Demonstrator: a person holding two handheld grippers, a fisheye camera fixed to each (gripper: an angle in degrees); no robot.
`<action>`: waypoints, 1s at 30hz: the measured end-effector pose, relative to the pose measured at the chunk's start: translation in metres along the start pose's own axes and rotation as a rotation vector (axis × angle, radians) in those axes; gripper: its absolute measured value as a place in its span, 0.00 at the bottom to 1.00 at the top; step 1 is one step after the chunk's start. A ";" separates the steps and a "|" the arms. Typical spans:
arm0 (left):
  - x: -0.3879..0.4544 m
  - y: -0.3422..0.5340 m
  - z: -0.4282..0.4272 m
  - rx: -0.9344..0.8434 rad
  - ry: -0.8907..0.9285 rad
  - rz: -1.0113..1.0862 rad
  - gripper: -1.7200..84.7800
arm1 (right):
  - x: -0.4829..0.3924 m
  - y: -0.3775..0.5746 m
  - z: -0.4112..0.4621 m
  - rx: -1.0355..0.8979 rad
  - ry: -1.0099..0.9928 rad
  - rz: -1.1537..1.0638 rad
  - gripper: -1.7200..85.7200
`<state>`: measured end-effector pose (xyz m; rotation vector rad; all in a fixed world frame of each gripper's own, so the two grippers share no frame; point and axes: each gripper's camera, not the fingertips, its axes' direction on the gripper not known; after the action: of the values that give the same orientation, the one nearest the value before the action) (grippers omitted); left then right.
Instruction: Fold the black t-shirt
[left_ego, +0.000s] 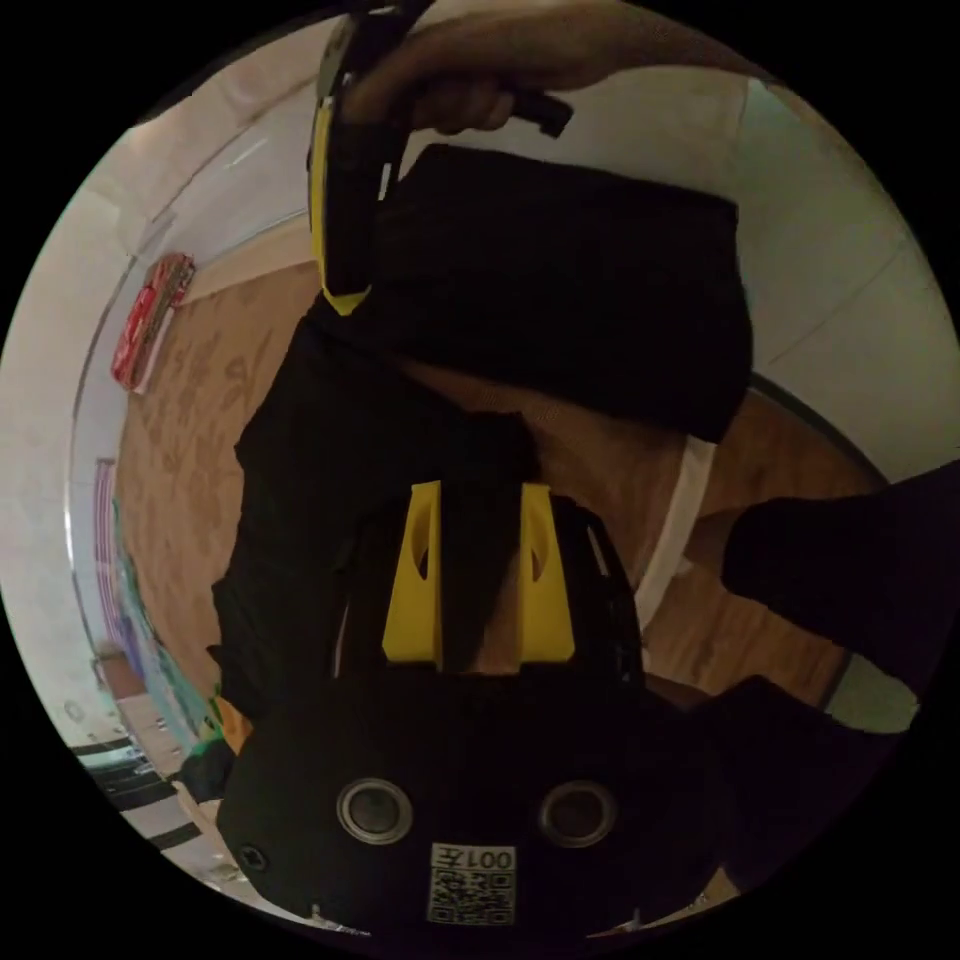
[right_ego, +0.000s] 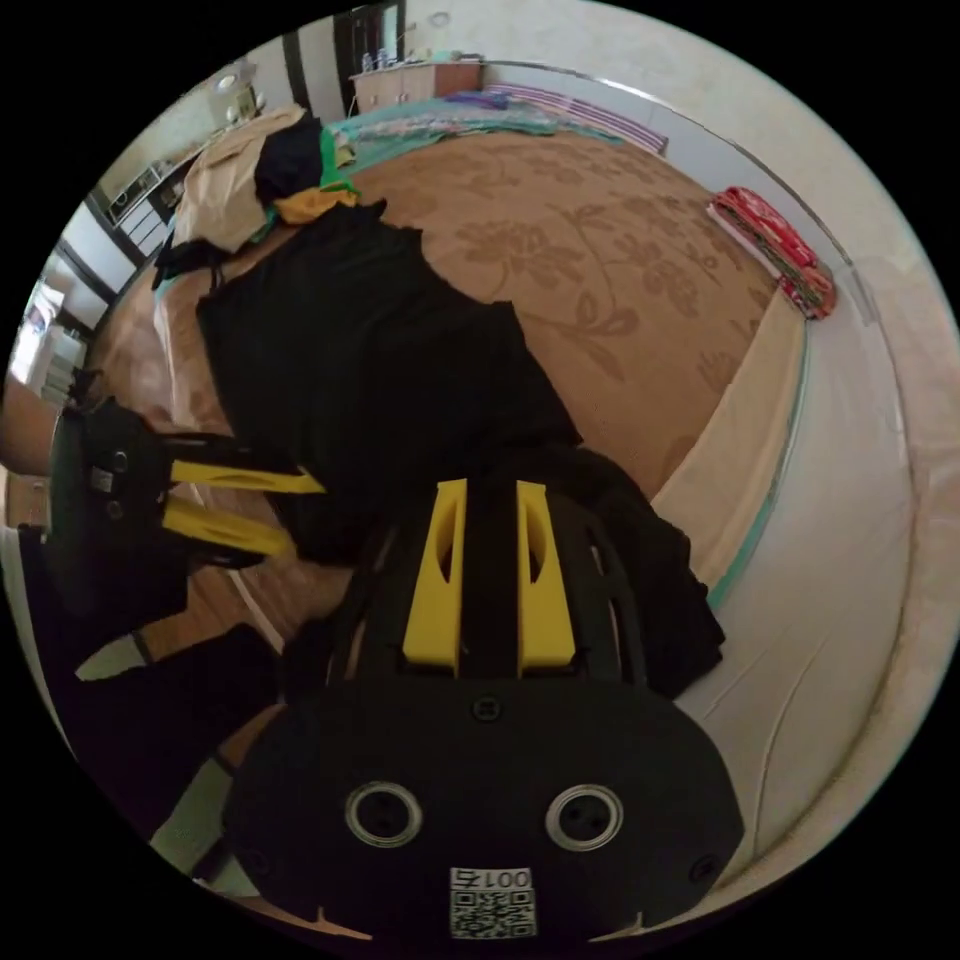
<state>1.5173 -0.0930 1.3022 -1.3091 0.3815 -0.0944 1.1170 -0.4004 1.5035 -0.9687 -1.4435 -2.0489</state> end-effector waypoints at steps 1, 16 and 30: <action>0.008 -0.010 0.004 -0.016 0.005 0.016 0.12 | 0.000 0.003 0.003 0.002 -0.025 0.008 0.10; -0.024 -0.013 -0.025 0.129 0.244 -0.318 0.02 | -0.017 0.087 0.077 0.518 -0.911 0.927 0.19; -0.015 0.016 -0.007 0.170 0.206 -0.218 0.01 | -0.048 0.012 0.169 0.795 -1.443 1.382 0.22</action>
<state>1.4980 -0.0911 1.2884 -1.1722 0.3950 -0.4386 1.2054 -0.2481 1.5089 -2.1631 -1.1106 0.3961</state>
